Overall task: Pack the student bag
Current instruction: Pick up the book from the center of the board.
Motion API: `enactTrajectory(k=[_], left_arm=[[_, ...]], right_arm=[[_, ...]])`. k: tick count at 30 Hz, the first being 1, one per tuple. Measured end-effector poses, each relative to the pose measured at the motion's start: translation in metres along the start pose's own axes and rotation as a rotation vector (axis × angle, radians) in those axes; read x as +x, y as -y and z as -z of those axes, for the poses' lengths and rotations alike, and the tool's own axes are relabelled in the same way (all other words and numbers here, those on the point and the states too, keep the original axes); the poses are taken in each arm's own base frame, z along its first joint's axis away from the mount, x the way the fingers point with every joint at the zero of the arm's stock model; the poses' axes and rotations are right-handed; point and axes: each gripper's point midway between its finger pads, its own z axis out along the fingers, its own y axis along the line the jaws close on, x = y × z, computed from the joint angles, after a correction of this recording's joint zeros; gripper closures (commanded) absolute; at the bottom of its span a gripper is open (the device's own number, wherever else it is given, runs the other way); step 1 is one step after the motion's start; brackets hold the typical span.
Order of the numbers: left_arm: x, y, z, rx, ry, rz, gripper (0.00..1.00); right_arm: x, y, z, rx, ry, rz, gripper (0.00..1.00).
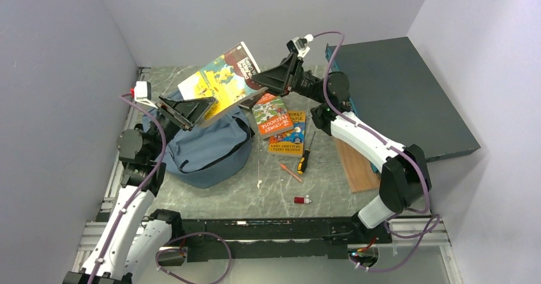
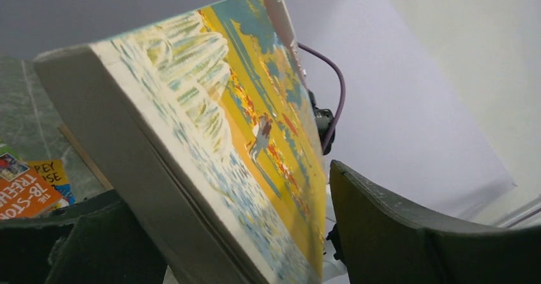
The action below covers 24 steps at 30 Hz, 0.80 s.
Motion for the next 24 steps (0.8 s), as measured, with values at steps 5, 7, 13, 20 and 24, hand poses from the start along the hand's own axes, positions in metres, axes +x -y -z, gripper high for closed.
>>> enactTrajectory(k=[5, 7, 13, 20, 24], left_arm=[[0.005, 0.009, 0.005, 0.058, -0.018, -0.037, 0.42], [0.011, 0.006, 0.009, 0.062, -0.036, -0.047, 0.55], [0.033, -0.003, 0.018, 0.086, -0.13, -0.099, 1.0], [0.068, -0.023, 0.032, 0.059, -0.365, -0.252, 1.0], [0.078, -0.019, 0.043, 0.082, -0.497, -0.389, 1.0]], right_arm=[[0.006, 0.01, 0.007, 0.021, -0.005, 0.025, 0.82], [0.01, 0.014, 0.01, 0.03, -0.021, 0.046, 0.66], [0.027, 0.037, 0.024, 0.136, -0.125, 0.181, 0.1], [0.042, 0.051, 0.046, 0.342, -0.312, 0.494, 0.0], [0.052, 0.055, 0.065, 0.384, -0.397, 0.637, 0.0]])
